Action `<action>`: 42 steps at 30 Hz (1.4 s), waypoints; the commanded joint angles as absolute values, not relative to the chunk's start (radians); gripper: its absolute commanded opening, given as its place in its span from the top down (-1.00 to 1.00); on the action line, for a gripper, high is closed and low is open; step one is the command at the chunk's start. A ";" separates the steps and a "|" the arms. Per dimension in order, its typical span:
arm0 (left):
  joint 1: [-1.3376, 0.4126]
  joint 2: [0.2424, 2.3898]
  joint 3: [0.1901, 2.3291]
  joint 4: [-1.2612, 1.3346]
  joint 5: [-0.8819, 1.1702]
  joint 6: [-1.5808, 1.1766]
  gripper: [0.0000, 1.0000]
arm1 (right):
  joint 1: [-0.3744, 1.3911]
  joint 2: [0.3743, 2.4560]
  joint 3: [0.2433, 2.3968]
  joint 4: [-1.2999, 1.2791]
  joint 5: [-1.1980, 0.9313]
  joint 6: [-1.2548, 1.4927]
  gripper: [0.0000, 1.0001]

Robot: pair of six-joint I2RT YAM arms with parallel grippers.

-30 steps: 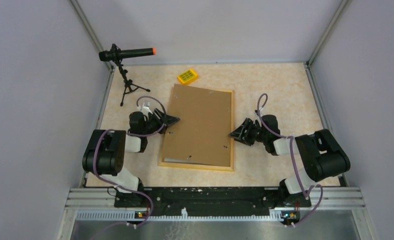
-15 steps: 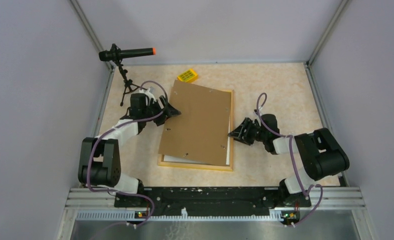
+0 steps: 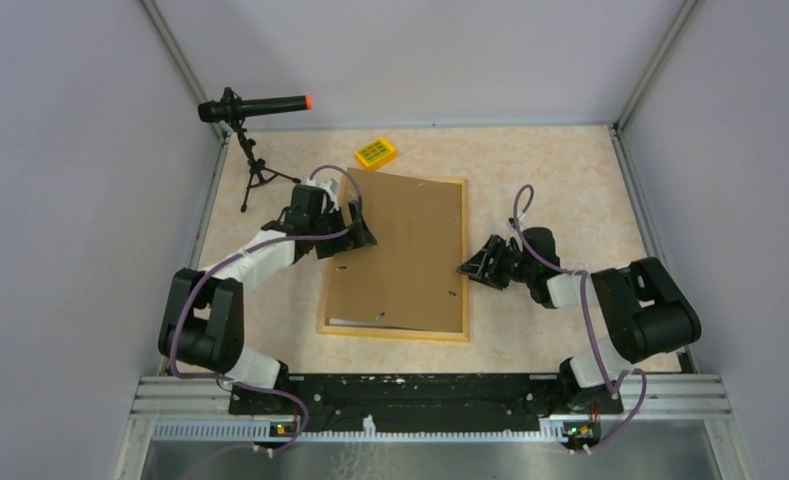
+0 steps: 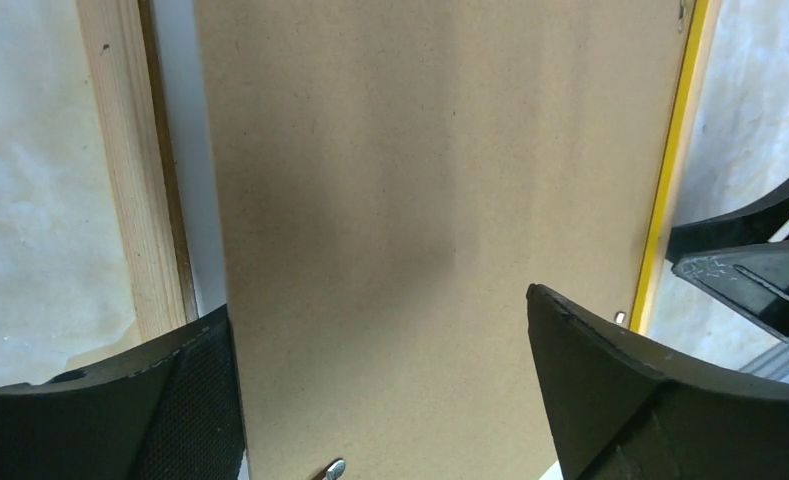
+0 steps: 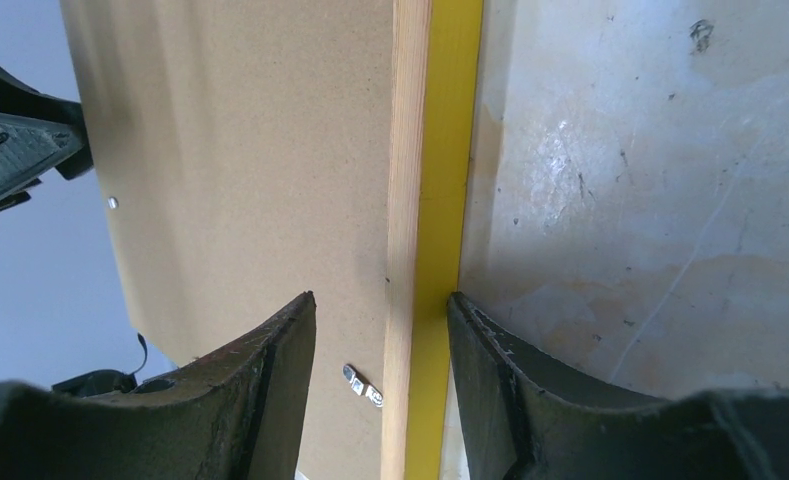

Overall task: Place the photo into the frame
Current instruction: Place the photo frame item in the photo frame.

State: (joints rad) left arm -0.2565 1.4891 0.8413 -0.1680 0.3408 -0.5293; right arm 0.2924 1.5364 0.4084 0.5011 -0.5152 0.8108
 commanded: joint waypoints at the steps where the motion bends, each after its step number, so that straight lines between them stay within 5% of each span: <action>1: -0.316 1.523 0.965 -0.314 0.261 -0.439 -0.97 | 0.307 1.538 0.436 0.420 -0.471 0.754 -0.04; 28: -0.369 1.413 1.119 -0.657 0.023 -0.248 -0.97 | 0.308 1.531 0.436 0.386 -0.450 0.692 -0.05; 42: -0.178 1.318 0.750 -0.284 0.272 -0.485 -0.98 | 0.314 1.500 0.430 0.334 -0.435 0.646 -0.12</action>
